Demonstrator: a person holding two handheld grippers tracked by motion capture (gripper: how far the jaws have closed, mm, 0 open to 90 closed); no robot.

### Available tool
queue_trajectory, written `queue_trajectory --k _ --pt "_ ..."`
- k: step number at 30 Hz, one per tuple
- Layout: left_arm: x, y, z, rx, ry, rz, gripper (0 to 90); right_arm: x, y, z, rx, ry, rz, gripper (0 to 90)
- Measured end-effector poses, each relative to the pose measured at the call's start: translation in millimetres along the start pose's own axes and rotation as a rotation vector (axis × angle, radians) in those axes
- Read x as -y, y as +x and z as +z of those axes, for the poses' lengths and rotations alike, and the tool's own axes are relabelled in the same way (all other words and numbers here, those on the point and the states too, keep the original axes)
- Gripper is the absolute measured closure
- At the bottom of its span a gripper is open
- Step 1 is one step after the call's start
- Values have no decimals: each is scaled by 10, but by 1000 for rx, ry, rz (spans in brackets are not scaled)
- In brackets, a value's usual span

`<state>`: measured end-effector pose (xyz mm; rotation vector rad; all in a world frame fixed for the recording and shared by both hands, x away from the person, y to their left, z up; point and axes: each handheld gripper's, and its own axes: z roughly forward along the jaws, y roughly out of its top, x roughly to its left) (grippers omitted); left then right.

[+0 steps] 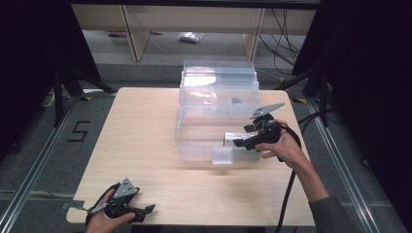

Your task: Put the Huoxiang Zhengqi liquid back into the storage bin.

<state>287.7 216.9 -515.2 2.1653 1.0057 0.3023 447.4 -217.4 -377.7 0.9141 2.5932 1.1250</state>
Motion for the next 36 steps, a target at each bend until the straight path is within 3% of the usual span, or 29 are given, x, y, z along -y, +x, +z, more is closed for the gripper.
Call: queue_trajectory --k 12,14,19,20,23,24,25,26,27,36 --pt "0 -2 -1 -1 0 1 150 73 113 5 -25 13 14 260" --pt "4 -2 9 6 -10 -1 150 84 129 15 -25 6 -2 260" --pt "2 -2 2 2 -5 1 150 115 181 31 -16 0 10 261" --pt "0 -2 -1 -2 -1 0 150 119 178 28 -18 7 -7 261" --pt "0 -1 -1 -2 1 1 150 130 197 29 -16 5 0 261" --pt "0 -3 -1 -1 0 2 150 144 216 52 -18 -15 -9 261" --pt "-2 1 1 -3 6 3 150 141 236 25 -19 12 4 261" --pt "0 1 3 -2 2 2 150 144 225 30 -15 -1 -26 261" --pt "0 -3 -1 0 1 0 150 148 242 30 -29 4 -11 261" --pt "-1 -1 3 -1 3 2 150 183 293 45 -33 5 -30 261"
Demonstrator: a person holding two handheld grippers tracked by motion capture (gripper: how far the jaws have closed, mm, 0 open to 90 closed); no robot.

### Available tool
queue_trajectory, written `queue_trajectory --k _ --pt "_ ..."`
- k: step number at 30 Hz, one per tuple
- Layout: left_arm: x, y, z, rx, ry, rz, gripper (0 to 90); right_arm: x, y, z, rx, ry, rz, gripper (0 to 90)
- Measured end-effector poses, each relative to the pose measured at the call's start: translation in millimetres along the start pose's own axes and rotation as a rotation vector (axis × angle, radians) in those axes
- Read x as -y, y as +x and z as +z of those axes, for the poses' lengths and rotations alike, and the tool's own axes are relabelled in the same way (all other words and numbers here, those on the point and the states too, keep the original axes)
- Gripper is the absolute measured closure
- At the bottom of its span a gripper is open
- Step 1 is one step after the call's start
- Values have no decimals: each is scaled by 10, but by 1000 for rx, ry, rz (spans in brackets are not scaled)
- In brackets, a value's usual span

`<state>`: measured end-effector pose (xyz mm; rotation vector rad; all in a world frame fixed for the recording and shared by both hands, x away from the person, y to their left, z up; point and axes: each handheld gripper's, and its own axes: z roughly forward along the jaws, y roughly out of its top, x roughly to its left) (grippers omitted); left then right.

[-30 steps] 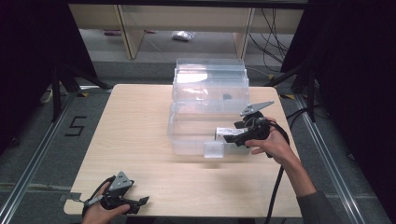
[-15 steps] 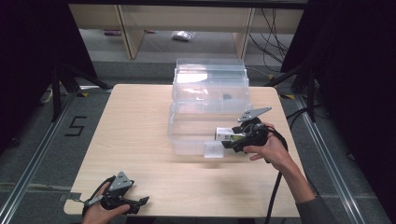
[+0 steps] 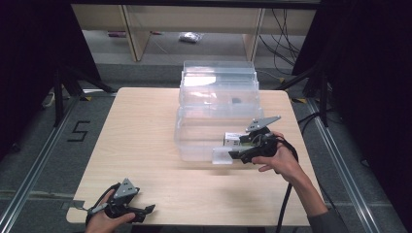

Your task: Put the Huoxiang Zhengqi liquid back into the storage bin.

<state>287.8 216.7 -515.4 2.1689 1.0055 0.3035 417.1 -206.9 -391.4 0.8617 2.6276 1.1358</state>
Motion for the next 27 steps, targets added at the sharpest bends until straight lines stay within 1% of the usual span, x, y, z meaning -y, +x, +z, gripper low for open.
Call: queue_trajectory --k 1,2,3,4,5,6,7,8,9,10,11,12,14,15,16,17,18,20,21,22,24,25,26,27 --pt "0 2 -2 1 0 1 150 0 0 0 0 0 0 261" --pt "1 -1 -4 0 -3 0 150 14 21 -4 -5 0 16 261" --pt "1 -1 -4 0 -3 0 150 14 21 -4 -5 0 16 261" --pt "1 0 -5 -1 -4 -1 150 38 46 27 -2 -41 18 261" --pt "1 0 -5 -1 -4 -1 150 38 46 27 -2 -41 18 261" --pt "1 -1 -5 -1 -2 0 150 47 53 2 -12 -11 13 261" --pt "0 -2 -5 -1 -3 1 150 55 46 10 -15 -15 -5 261" --pt "2 -3 -1 2 -10 -2 150 68 69 13 -11 -14 7 261" --pt "2 -3 -1 2 -10 -2 150 68 69 13 -11 -14 7 261" --pt "3 0 -1 1 -10 -2 150 87 86 22 -23 -11 3 261" --pt "4 0 0 1 -10 -3 150 99 99 32 -25 -16 -1 261" --pt "4 0 -1 1 -10 -2 150 111 121 37 -26 -12 6 261" --pt "3 -2 -1 2 -9 -1 150 128 146 42 -25 -2 -3 261" --pt "3 -1 -1 2 -9 0 150 138 161 51 -20 -4 -4 261" --pt "3 -2 -1 2 -9 -2 150 144 166 58 -25 -11 -15 261" --pt "3 -3 -1 1 -10 -3 150 153 185 57 -20 -9 -1 261" --pt "4 -6 0 4 -14 -5 150 163 195 67 -21 -17 -4 261" --pt "3 -1 1 3 -13 3 150 184 217 88 -34 -20 -10 261" --pt "5 -5 1 1 -13 -4 150 195 216 106 -34 -22 -23 261" --pt "5 -7 1 2 -13 -4 150 209 232 117 -36 -18 -10 261" --pt "6 -10 2 3 -17 -5 150 232 254 145 -46 -16 -12 261" --pt "6 -10 2 3 -17 -5 150 236 250 150 -40 -22 -35 261" --pt "6 -12 3 2 -19 -7 150 236 250 150 -40 -22 -35 261" --pt "4 -1 -10 7 -6 12 150 253 284 157 -41 -23 -32 261"
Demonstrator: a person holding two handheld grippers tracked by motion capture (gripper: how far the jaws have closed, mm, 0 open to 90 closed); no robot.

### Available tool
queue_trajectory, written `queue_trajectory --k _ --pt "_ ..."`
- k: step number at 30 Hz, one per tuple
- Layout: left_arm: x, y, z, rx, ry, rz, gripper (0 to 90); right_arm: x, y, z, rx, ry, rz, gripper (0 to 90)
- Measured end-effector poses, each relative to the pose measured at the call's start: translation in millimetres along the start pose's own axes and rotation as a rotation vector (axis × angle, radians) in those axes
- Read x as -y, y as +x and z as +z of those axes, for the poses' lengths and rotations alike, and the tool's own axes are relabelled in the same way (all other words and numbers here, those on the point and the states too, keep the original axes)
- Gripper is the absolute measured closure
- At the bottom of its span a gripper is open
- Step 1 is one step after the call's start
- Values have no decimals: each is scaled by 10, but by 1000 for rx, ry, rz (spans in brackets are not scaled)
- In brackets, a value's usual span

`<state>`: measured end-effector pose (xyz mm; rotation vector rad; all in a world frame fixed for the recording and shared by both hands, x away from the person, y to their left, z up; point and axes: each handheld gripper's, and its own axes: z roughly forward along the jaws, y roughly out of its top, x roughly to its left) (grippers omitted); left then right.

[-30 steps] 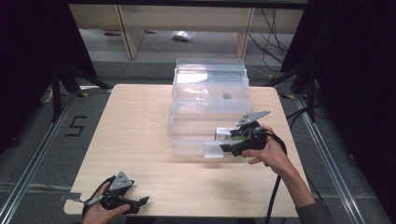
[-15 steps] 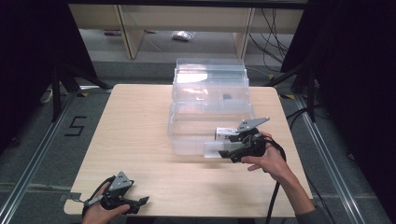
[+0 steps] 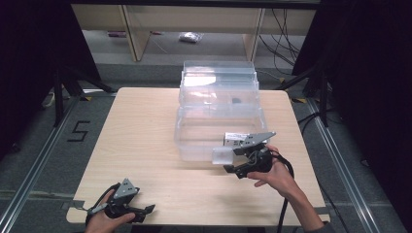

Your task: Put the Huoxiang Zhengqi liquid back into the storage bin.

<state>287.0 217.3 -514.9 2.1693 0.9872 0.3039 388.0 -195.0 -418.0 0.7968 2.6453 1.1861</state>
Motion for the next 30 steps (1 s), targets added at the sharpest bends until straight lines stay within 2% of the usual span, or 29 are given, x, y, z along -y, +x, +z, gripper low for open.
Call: queue_trajectory --k 1,2,5,13,15,23,26,28,30 --pt "0 -1 0 -2 0 1 150 11 28 5 -2 -3 12 260" --pt "1 -12 12 -7 -13 -16 150 17 39 0 -3 -1 7 260" --pt "0 -11 12 -7 -12 -14 150 33 92 26 -8 -18 -10 259" --pt "-1 -8 8 -2 -13 -10 150 88 167 125 -36 -1 -39 257" --pt "-2 -5 10 -4 -13 -12 150 113 186 149 -38 9 -25 257" --pt "2 -6 10 2 -19 -11 150 210 219 220 -44 27 -33 256" --pt "1 -10 2 0 -18 -10 150 257 225 241 -51 33 -24 255" --pt "-1 -2 -15 8 -7 7 150 293 228 249 -42 38 -11 254" --pt "2 -7 -5 8 -16 -2 150 331 232 257 -35 46 0 254"
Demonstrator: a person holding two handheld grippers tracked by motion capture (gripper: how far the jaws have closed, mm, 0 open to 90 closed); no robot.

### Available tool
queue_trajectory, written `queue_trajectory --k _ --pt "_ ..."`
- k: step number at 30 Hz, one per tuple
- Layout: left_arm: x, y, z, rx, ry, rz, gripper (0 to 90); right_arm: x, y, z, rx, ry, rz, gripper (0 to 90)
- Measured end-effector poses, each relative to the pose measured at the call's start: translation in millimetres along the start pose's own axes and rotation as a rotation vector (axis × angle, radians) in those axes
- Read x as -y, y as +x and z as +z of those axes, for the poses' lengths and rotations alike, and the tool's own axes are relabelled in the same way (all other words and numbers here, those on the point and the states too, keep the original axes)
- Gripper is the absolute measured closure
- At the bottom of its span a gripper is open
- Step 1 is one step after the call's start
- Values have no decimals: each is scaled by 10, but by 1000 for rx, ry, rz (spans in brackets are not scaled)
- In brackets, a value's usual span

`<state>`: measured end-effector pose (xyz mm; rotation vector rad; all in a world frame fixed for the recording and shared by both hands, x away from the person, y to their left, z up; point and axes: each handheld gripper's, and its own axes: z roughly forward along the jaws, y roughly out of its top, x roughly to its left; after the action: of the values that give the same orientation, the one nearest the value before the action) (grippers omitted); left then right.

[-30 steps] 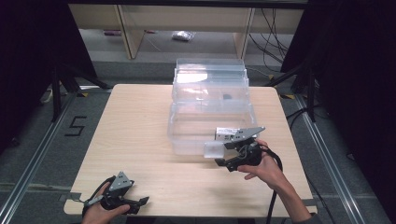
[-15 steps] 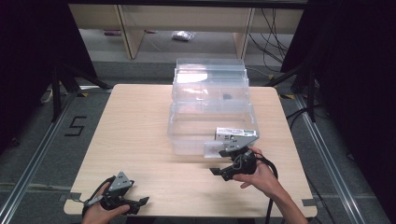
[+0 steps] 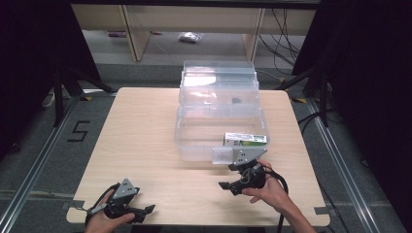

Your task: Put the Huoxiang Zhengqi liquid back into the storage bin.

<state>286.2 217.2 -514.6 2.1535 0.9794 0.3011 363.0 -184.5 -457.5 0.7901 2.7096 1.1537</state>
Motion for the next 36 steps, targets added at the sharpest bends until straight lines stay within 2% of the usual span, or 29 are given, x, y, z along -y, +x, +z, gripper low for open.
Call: queue_trajectory --k 5,8,9,11,12,13,15,17,18,20,21,23,25,26,28,31,33,36 --pt "1 2 1 -12 1 -4 150 77 20 19 9 1 14 251" --pt "2 5 13 -12 0 -5 150 111 12 32 11 -3 0 252" --pt "2 6 12 -11 0 -4 150 148 45 29 25 10 31 253" --pt "2 2 4 -10 3 -5 150 186 42 51 49 0 24 253" --pt "2 0 7 -8 0 -7 150 197 33 48 36 10 6 253" --pt "4 -2 6 -9 -2 -7 150 214 45 38 39 12 27 253" --pt "3 -1 6 -10 -2 -7 150 254 56 43 45 17 37 253" --pt "4 -3 6 -10 -3 -8 150 273 60 51 46 22 31 253" --pt "3 -3 7 -8 -2 -6 150 315 62 80 45 8 20 252" --pt "2 -4 7 -8 -3 -8 150 338 91 44 58 36 52 252" --pt "2 -6 9 -8 -5 -9 150 353 99 61 59 17 45 252" --pt "1 -5 6 -8 -2 -5 150 371 108 40 62 35 53 249" --pt "2 -5 7 -9 -2 -7 150 393 117 60 62 19 52 244" --pt "2 -1 13 -9 0 -6 150 396 105 48 57 36 41 239" --pt "2 0 14 -9 0 -6 150 418 107 71 60 22 31 232" --pt "2 -2 16 -6 1 -5 150 428 128 42 52 35 57 166" --pt "0 -1 9 -7 1 -6 150 435 145 39 41 34 60 166" --pt "1 -1 5 -5 0 -10 150 451 145 29 60 38 53 165"
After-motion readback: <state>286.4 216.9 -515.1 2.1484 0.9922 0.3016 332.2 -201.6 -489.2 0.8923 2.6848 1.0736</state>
